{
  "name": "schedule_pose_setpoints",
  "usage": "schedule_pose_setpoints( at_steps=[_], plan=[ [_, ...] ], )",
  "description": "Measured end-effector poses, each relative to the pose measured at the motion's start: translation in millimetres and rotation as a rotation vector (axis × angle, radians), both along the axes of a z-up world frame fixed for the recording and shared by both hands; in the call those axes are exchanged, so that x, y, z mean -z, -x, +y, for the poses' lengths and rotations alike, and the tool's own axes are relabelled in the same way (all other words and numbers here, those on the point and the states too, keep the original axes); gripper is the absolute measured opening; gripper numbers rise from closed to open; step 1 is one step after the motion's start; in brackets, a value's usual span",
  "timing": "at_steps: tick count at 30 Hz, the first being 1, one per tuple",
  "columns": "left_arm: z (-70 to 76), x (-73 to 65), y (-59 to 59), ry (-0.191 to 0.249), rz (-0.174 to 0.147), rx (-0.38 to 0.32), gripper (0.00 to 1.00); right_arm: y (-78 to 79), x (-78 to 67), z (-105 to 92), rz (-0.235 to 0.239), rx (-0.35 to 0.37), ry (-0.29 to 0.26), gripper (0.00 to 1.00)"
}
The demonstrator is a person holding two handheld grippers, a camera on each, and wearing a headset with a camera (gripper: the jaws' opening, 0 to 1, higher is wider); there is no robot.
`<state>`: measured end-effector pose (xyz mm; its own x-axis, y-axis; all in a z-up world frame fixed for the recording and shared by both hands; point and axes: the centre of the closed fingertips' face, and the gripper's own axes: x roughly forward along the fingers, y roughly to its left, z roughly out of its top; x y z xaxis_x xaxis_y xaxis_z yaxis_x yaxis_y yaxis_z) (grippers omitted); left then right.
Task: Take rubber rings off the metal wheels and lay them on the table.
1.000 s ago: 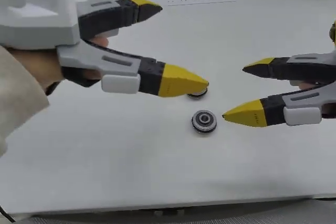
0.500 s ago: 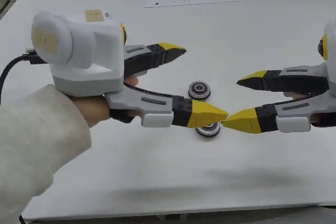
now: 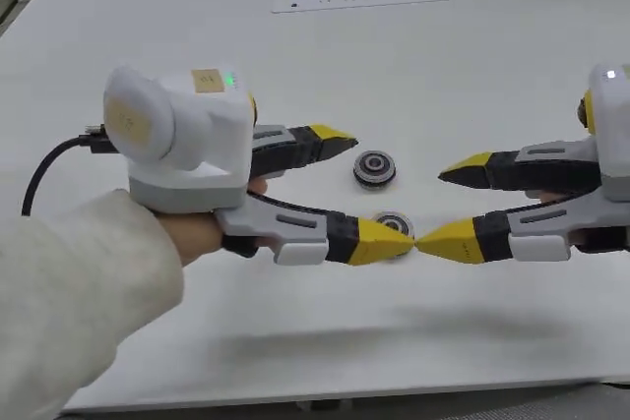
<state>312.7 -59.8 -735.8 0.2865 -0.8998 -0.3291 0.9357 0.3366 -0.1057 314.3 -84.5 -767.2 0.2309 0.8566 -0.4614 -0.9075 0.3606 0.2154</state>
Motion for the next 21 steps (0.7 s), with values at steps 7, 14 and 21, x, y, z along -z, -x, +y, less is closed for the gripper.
schedule_pose_setpoints(
  at_steps=[7, 14, 21],
  plan=[
    [-4.7, 15.8, 9.4, -0.039, 0.010, 0.038, 0.66, 3.6, 10.2, -0.7, 0.008, -0.011, 0.020, 0.50],
    [-4.5, 29.9, 13.9, -0.067, 0.025, 0.056, 0.57, 5.8, 16.4, -1.5, 0.009, -0.018, 0.031, 0.46],
    [-4.6, 39.6, 19.6, -0.091, 0.034, 0.072, 0.46, 7.7, 23.0, -1.5, 0.013, -0.024, 0.045, 0.43]
  ],
)
